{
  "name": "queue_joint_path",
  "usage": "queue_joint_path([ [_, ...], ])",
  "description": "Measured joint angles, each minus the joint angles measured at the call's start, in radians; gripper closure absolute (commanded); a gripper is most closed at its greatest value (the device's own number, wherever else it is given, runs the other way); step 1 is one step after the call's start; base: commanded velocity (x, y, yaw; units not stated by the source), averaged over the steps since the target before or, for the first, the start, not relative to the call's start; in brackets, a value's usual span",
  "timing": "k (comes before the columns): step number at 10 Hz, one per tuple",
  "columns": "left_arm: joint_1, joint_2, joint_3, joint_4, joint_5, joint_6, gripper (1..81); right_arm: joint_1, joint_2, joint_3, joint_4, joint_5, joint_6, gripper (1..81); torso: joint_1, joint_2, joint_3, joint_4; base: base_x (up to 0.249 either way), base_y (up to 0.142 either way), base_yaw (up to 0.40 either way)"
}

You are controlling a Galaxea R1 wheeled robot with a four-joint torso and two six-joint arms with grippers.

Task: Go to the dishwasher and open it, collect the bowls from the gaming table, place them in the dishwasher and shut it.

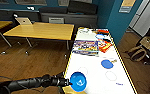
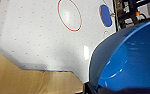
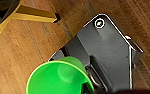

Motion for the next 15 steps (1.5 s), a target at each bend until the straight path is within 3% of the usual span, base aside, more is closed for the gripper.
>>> queue_joint_path([
  [3, 0.159, -0.132, 0.082, 0.135, 0.007, 0.0, 81.1, -0.027, 0.026, -0.022, -0.019, 0.0, 0.0, 81.1, 0.0, 0.0, 0.05, 0.0, 0.0, 0.0, 0.0],
  [6, 0.319, -0.191, 0.09, 0.236, -0.019, 0.0, 81.1, -0.037, 0.051, -0.067, -0.024, -0.001, 0.0, 81.1, -0.001, 0.0, 0.099, 0.0, 0.0, 0.0, 0.0],
  [9, 0.497, -0.196, -0.021, 0.326, -0.066, 0.0, 81.1, -0.045, 0.087, -0.089, -0.047, -0.004, 0.0, 81.1, -0.002, -0.001, 0.132, 0.0, 0.0, 0.0, 0.0],
  [12, 0.634, -0.155, -0.181, 0.389, -0.179, 0.0, 81.1, -0.059, 0.11, -0.122, -0.06, -0.003, 0.0, 81.1, -0.003, -0.002, 0.16, 0.0, 0.0, 0.0, 0.0],
  [15, 0.758, -0.1, -0.351, 0.428, -0.297, 0.002, 81.1, -0.078, 0.135, -0.15, -0.069, -0.007, 0.0, 81.1, -0.005, -0.003, 0.162, 0.0, 0.0, 0.0, 0.0],
])
